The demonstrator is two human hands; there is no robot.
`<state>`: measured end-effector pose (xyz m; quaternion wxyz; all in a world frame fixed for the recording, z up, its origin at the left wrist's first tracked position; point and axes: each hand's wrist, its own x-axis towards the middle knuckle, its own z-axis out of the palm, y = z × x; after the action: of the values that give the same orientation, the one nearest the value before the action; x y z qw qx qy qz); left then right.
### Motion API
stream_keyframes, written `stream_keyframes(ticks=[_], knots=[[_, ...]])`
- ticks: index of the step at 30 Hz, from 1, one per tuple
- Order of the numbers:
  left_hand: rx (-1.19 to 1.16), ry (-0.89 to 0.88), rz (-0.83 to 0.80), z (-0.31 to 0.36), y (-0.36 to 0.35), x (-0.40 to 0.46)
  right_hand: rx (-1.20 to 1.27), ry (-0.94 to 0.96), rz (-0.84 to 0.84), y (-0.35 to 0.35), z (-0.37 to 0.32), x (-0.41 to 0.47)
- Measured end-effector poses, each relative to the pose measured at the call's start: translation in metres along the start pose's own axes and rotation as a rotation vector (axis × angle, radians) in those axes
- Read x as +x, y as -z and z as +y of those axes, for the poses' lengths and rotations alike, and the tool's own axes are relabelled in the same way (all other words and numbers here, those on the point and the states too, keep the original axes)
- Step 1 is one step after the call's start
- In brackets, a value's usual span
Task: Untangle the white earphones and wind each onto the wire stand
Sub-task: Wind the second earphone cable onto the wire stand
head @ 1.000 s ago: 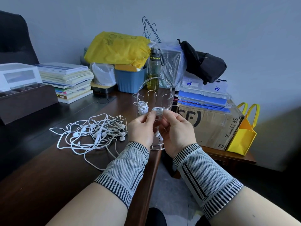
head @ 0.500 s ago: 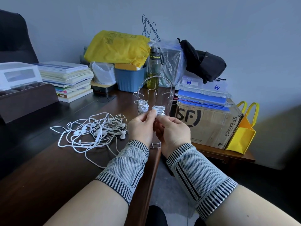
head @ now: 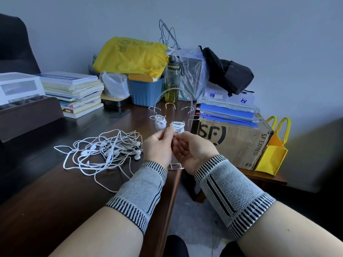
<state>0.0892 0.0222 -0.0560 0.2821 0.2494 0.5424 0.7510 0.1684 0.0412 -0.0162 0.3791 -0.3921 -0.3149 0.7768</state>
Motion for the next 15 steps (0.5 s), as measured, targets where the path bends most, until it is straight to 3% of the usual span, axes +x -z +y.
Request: stream_keyframes(ticks=[8,15], knots=[[-0.034,0.009,-0.011,0.001,-0.001,-0.001,-0.176,0.022,0.000,0.002,-0.019,0.002],[-0.034,0.014,-0.010,0.003,-0.002,-0.001,-0.450,0.331,0.088,0.003,-0.015,0.005]])
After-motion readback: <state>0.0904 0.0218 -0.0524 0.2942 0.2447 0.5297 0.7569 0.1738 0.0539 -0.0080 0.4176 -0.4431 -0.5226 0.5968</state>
